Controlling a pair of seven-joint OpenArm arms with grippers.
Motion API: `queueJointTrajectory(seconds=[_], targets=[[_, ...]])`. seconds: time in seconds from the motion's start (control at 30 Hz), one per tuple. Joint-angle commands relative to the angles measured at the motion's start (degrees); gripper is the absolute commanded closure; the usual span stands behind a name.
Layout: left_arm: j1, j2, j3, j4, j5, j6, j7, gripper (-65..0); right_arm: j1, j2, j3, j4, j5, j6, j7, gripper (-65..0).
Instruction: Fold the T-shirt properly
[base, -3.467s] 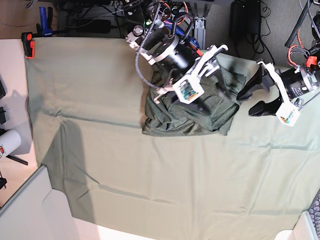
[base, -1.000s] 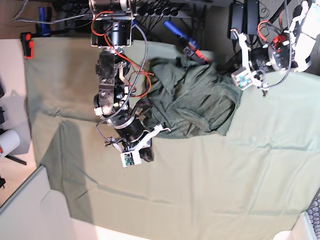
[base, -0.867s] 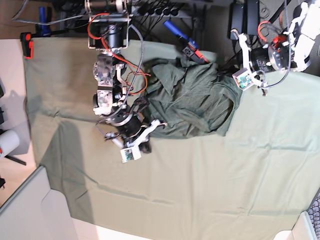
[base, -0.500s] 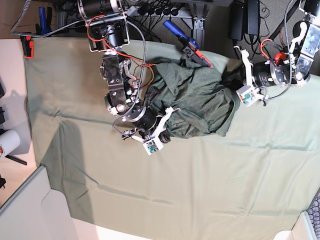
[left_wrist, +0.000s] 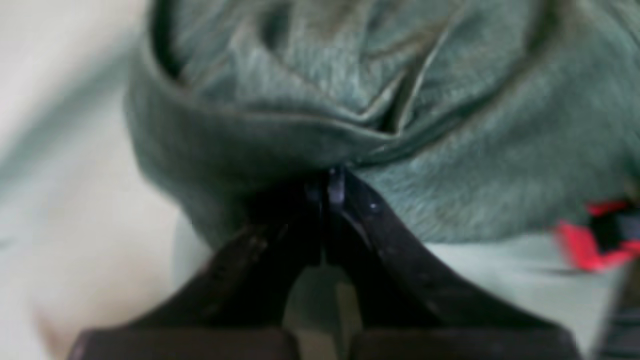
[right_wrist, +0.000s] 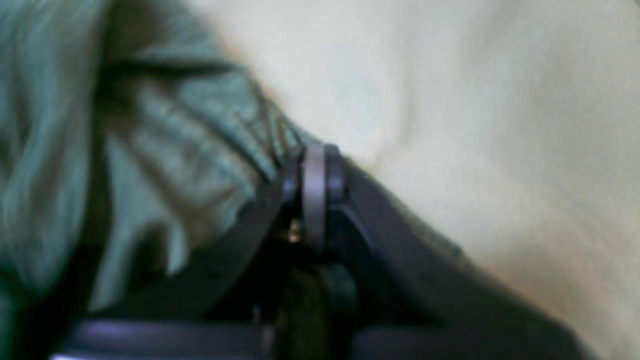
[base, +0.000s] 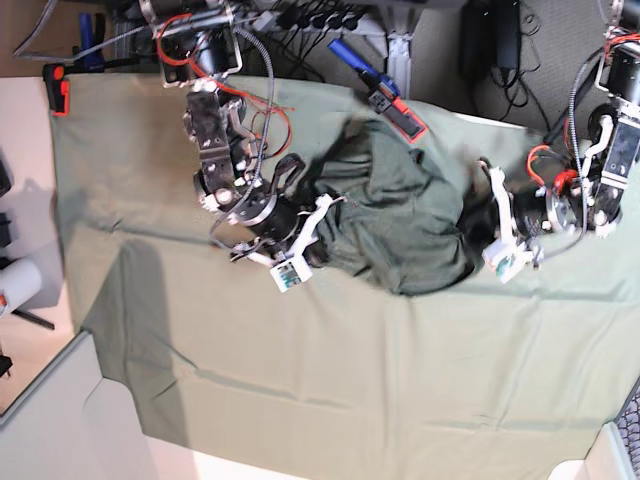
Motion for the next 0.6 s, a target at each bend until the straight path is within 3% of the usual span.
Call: queueJointTrajectory(seconds=[0.0, 0.27, 0.47, 0.57], targets=[[-2.01, -0.63, -0.42, 0.37, 0.15, 1.65, -0.33, 0.0, 0.04, 0.50, 0.17, 2.47, 0.74, 0.22, 0.85, 0.0], [-10.25, 2.56, 0.50, -7.65, 0.59, 1.65, -1.38, 0.0, -6.25, 0.57, 0.26, 10.91, 2.08, 0.20, -0.52, 0.0], [-16.61, 5.46, 8.72, -17.42, 8.61, 1.65, -9.42, 0.0, -10.34, 0.24, 0.26, 15.52, 2.21, 0.20, -0.98, 0.0], [-18.60, 6.71, 12.44, -19.17, 10.34, 1.65, -10.60, 0.0, -12.37, -0.24, 0.26, 17.11, 2.21, 0.20, -1.14, 0.0]])
